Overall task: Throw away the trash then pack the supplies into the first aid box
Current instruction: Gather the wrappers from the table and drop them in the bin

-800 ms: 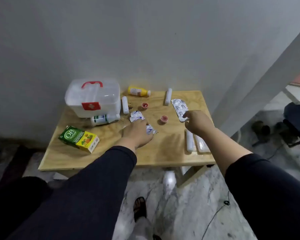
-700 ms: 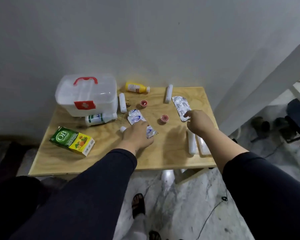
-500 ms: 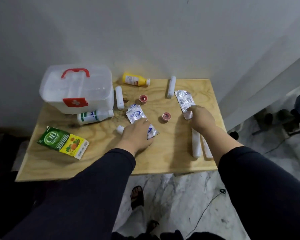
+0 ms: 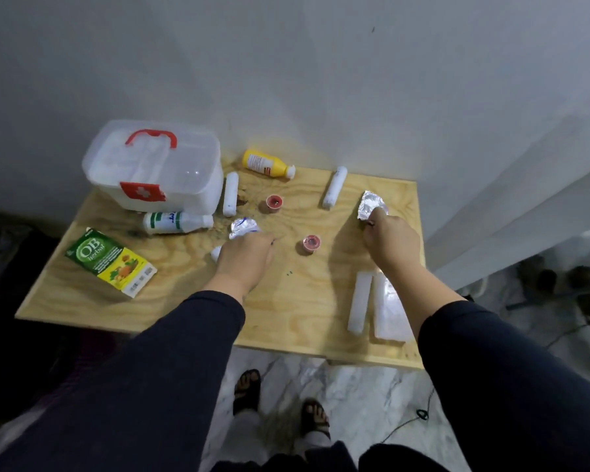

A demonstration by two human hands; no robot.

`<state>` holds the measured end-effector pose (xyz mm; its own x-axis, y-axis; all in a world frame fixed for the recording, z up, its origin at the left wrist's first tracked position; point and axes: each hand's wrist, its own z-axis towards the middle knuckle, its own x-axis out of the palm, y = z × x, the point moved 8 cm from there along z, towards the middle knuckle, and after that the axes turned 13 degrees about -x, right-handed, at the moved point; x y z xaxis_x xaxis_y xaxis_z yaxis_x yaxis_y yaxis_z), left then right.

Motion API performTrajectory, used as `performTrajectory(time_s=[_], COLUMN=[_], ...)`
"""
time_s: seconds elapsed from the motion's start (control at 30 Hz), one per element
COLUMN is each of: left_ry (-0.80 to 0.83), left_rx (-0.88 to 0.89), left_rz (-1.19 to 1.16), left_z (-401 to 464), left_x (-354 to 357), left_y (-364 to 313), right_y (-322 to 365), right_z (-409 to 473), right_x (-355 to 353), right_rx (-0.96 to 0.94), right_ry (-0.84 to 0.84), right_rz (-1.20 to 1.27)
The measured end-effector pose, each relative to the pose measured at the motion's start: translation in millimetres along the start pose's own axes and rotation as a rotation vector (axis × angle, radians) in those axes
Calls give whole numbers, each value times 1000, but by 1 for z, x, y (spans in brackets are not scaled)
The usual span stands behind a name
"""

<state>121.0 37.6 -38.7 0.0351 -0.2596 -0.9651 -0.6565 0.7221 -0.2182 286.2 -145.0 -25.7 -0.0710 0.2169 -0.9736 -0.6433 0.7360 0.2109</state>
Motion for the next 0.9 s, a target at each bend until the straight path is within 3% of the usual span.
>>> performTrajectory(time_s=[0.2, 0.37, 0.63, 0.9], left_ry=[-210, -413, -596, -579], left_rx=[-143, -270, -569, -844], left_rz=[-116, -287, -282, -292], left_z=[-4, -32, -105, -177], left_x=[-69, -140, -203, -202], left_y=[-3, 19, 138, 300], right_y=[22, 89, 280, 467], right_z=[12, 32, 23, -36], right_x=[-83, -122, -126, -68], right_rx=[-52, -173, -543, -819], right_ry=[-268, -326, -180, 19], right_rz=[211, 451, 614, 567])
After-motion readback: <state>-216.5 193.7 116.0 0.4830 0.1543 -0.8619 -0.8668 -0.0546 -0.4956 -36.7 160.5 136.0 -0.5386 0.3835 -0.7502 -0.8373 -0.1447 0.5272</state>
